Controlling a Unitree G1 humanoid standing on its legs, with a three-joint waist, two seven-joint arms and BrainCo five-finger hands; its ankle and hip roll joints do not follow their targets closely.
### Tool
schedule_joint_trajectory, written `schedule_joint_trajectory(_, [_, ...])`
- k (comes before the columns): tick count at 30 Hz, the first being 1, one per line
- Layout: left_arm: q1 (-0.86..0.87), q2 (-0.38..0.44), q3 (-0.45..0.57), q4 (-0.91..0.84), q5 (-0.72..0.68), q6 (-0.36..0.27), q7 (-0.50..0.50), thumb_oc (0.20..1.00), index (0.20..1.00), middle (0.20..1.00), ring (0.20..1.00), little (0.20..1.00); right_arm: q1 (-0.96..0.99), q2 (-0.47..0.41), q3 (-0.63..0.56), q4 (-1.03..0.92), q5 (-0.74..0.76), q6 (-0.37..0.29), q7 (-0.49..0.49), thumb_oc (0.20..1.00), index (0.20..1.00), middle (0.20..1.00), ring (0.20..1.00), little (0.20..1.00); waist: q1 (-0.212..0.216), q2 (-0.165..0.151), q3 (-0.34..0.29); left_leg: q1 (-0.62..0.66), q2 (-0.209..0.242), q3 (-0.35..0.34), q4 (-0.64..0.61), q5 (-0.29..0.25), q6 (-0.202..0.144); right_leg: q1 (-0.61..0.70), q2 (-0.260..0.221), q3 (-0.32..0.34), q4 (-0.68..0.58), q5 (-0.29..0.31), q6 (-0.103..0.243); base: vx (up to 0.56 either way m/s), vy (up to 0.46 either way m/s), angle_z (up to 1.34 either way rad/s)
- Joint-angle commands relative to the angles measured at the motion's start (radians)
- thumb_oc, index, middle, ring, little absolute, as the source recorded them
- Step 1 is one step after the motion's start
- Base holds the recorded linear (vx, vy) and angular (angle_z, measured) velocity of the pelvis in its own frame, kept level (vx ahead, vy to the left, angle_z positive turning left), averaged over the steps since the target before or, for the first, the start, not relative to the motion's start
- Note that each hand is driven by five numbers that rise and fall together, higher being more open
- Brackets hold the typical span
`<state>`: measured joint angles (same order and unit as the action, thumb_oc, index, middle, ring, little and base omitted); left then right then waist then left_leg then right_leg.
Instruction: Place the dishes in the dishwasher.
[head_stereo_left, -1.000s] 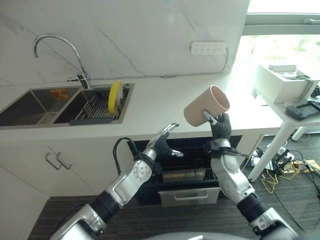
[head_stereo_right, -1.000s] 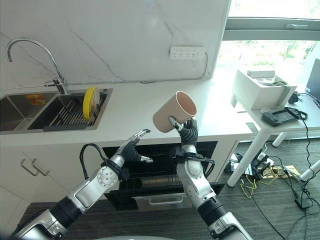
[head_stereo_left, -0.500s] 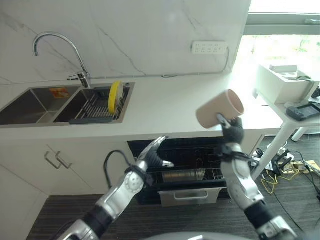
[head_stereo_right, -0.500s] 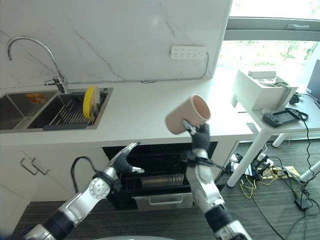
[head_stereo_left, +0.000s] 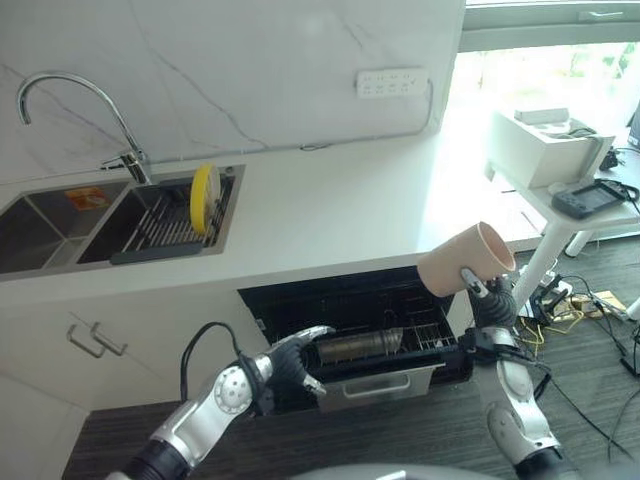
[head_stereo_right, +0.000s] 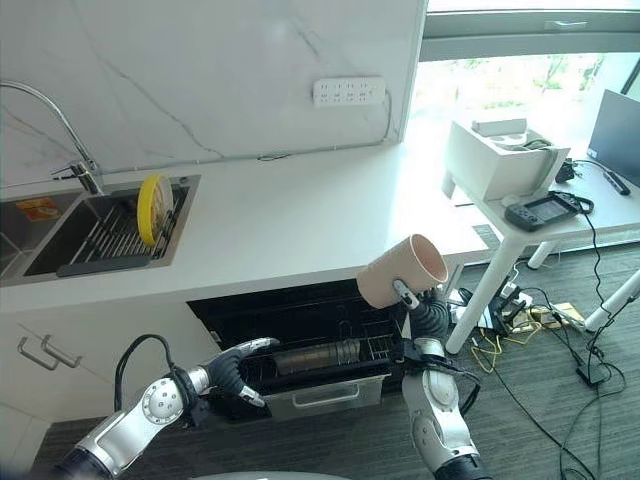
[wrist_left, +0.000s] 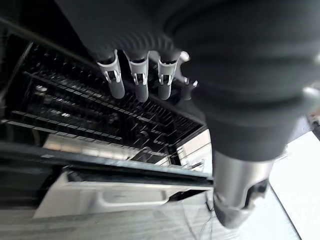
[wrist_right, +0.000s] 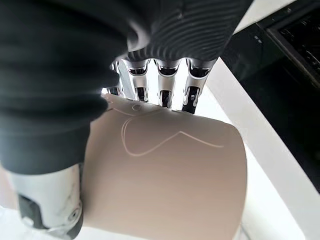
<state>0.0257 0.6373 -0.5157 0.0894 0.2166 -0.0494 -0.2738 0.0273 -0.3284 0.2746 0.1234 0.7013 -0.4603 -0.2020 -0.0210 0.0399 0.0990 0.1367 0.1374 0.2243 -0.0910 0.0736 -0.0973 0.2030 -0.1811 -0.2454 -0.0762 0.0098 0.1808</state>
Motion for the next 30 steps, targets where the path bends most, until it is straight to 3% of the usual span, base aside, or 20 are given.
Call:
schedule_joint_trajectory(1, [-0.122,0.04,-0.023,0.01,-0.004,0.003,0.039,1.0,1.0,1.0,1.0,1.0,-0.131,-0.03,-0.01,-0.075,0.01,-0.049,0.027,0.2,0.2,0.2,0.2,0.2,0.016,0.011,0.056,0.014,0.058,-0.031,0.064,-0.087,-0.005,-0.098,-0.039,-0.022,0.162,-0.074,0.015,0.0,0.0,0.0])
schedule_joint_trajectory(4, [-0.199,0.042,-0.063,0.015,-0.001,0.017,0.097,1.0,1.0,1.0,1.0,1.0,-0.205,-0.07,-0.003,-0.043,0.041,-0.057,0.042,0.2,0.2,0.2,0.2,0.2,0.029,0.024,0.11,-0.077,0.059,-0.077,0.141,-0.092,-0.016,-0.161,-0.048,-0.015,0.202,-0.075,0.005,-0.08,0.03,0.08])
schedule_joint_trajectory(8, [-0.257,0.047,-0.083,0.017,0.003,0.015,0.145,1.0,1.0,1.0,1.0,1.0,-0.273,-0.103,-0.001,-0.046,0.044,-0.016,0.066,0.2,0.2,0.2,0.2,0.2,0.034,0.032,0.164,-0.142,0.043,-0.115,0.178,-0.094,-0.015,-0.213,-0.055,-0.006,0.237,-0.078,0.0,-0.09,0.041,0.18])
schedule_joint_trajectory(18, [-0.404,0.061,-0.116,0.036,0.058,0.019,0.247,1.0,1.0,1.0,1.0,1.0,-0.421,-0.141,0.036,-0.055,-0.022,0.004,0.066,0.2,0.2,0.2,0.2,0.2,0.039,0.01,0.313,-0.287,0.01,-0.147,0.231,-0.093,0.004,-0.346,-0.078,0.014,0.26,-0.037,0.006,-0.16,-0.024,0.05])
schedule_joint_trajectory(30, [-0.405,0.051,-0.098,0.018,0.155,0.053,0.217,1.0,1.0,1.0,1.0,1.0,-0.363,-0.095,0.041,-0.04,-0.028,-0.016,0.089,0.2,0.2,0.2,0.2,0.2,0.033,-0.003,0.353,-0.352,0.007,-0.125,0.27,-0.094,0.017,-0.407,-0.076,0.038,0.289,-0.034,0.003,-0.05,-0.002,-0.01])
